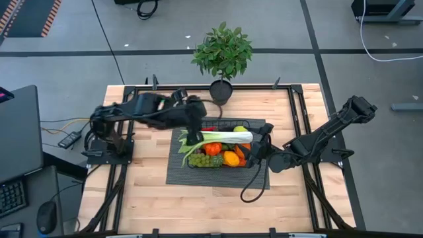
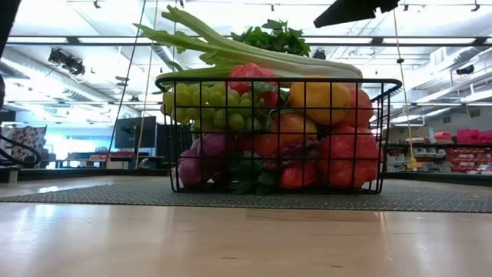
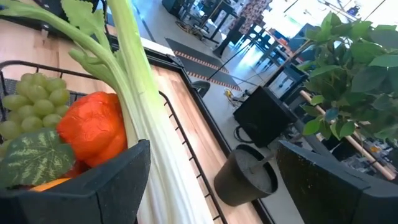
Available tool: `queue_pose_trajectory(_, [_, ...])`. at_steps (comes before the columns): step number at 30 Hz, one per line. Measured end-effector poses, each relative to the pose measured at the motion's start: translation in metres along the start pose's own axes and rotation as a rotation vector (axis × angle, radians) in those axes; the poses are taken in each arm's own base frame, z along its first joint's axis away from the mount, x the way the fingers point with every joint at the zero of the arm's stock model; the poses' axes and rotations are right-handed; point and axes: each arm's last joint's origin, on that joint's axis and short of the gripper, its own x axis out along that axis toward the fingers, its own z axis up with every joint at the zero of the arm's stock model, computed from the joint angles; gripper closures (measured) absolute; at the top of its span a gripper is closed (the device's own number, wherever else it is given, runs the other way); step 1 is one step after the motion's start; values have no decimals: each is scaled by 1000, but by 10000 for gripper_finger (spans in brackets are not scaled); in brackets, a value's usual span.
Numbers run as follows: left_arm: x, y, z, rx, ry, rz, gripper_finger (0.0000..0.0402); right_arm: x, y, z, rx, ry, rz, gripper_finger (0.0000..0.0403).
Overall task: Build produce basket
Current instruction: Adjust the mat
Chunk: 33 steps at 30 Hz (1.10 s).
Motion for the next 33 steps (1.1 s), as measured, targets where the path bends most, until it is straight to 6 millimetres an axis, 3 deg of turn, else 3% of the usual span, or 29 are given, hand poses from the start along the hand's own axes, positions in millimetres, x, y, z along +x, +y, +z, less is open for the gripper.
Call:
queue_pose_trajectory(4, [-8,-10,-5,9,-57,21,218,0,0,0,25,0,-1,54])
queue_pose_trajectory(10, [13,-26,-36,22,-12,64,237,-1,1,0,78,-4,5,54])
queue_pose_trajectory(13, [22,-26,-62,11,7,120,244,-3,1,0,83,-6,10,54])
queue_pose_trajectory(17, [25,-9,-99,-71,-9,198,254,-3,1,0,88,-5,-20,54])
queue_pose_trajectory(25, [21,16,-163,-207,-203,105,270,3,-3,2,112,-5,-50,54])
queue_pose_trajectory(33, [62,12,-236,-283,-301,24,272,13,-7,1,172,7,12,54])
